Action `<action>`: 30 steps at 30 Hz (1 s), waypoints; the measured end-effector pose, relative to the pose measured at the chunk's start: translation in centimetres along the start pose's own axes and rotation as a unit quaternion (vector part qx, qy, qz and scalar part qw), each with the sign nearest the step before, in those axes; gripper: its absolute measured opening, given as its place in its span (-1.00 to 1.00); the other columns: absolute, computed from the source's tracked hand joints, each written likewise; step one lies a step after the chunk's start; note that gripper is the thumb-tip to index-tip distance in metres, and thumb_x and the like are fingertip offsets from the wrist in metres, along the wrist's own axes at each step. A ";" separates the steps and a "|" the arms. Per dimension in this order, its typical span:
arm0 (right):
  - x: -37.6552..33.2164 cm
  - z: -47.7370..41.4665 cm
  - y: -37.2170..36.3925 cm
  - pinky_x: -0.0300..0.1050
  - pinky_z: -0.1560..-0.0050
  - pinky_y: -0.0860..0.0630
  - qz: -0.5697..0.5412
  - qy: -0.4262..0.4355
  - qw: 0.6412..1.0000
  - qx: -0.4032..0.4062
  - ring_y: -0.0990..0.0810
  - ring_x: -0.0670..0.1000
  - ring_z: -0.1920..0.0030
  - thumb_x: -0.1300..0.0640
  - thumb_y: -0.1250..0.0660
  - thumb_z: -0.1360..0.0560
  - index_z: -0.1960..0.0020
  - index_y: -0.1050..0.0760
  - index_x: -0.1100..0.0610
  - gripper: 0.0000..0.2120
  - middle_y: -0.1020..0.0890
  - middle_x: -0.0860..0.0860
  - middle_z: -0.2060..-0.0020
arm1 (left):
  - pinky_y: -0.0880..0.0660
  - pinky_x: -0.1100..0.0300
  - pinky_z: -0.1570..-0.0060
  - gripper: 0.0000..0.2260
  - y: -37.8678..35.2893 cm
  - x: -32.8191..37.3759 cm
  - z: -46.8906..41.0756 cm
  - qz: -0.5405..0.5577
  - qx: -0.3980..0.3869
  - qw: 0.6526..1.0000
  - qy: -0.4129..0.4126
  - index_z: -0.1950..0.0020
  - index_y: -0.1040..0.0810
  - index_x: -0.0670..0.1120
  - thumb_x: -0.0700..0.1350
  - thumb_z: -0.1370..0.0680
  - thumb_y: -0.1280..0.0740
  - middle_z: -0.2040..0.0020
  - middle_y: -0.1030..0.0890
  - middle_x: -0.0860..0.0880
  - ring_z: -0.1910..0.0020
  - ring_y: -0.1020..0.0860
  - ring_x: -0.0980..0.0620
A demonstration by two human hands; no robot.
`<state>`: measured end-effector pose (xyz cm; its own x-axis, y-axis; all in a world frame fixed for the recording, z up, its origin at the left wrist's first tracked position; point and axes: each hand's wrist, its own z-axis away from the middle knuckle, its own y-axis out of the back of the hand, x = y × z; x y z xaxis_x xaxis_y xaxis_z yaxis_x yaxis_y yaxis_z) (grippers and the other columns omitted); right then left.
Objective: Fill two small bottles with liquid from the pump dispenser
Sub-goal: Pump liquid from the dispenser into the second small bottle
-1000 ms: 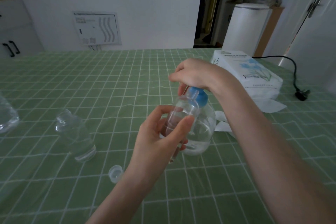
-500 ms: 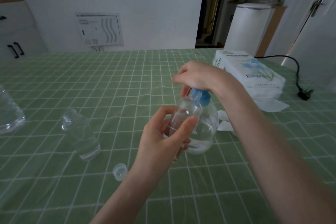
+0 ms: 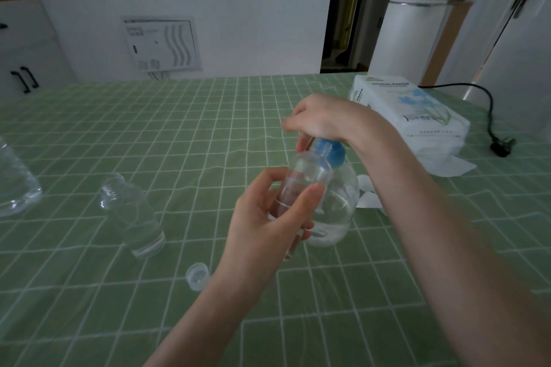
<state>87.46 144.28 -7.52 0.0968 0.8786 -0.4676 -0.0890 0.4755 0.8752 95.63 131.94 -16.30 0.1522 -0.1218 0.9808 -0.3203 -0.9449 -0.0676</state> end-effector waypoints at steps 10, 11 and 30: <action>-0.1 0.3 0.5 -0.02 -0.11 -0.48 0.005 0.005 1.000 0.015 -0.64 0.13 -0.09 0.03 -0.20 -0.59 -0.23 -0.53 0.24 -0.65 -0.69 0.14 -0.01 | -0.51 0.15 0.38 -0.73 0.0 0.1 -0.1 0.000 0.000 1.000 -0.001 0.10 -0.56 0.05 0.15 -0.30 -0.41 0.29 -0.66 -0.03 0.41 -0.57 0.10; -0.2 0.3 0.6 -0.01 -0.13 -0.49 0.009 0.005 1.000 0.019 -0.64 0.13 -0.09 0.03 -0.20 -0.58 -0.23 -0.53 0.24 -0.64 -0.69 0.14 0.00 | -0.50 0.16 0.39 -0.74 0.0 0.1 -0.1 0.001 0.001 1.000 -0.004 0.11 -0.56 0.06 0.16 -0.30 -0.41 0.29 -0.66 -0.02 0.41 -0.57 0.10; 0.0 0.2 0.2 0.00 -0.15 -0.46 -0.002 0.005 1.000 0.013 -0.63 0.14 -0.09 0.02 -0.20 -0.59 -0.23 -0.52 0.23 -0.64 -0.68 0.14 -0.03 | -0.53 0.17 0.35 -0.70 0.0 0.0 -0.1 0.001 -0.001 1.000 0.000 0.09 -0.55 0.04 0.17 -0.29 -0.40 0.30 -0.66 0.02 0.41 -0.57 0.11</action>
<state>87.64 144.36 -7.34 0.0865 0.8774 -0.4720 -0.0622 0.4776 0.8764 95.56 132.01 -16.29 0.1513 -0.1242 0.9807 -0.3222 -0.9441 -0.0699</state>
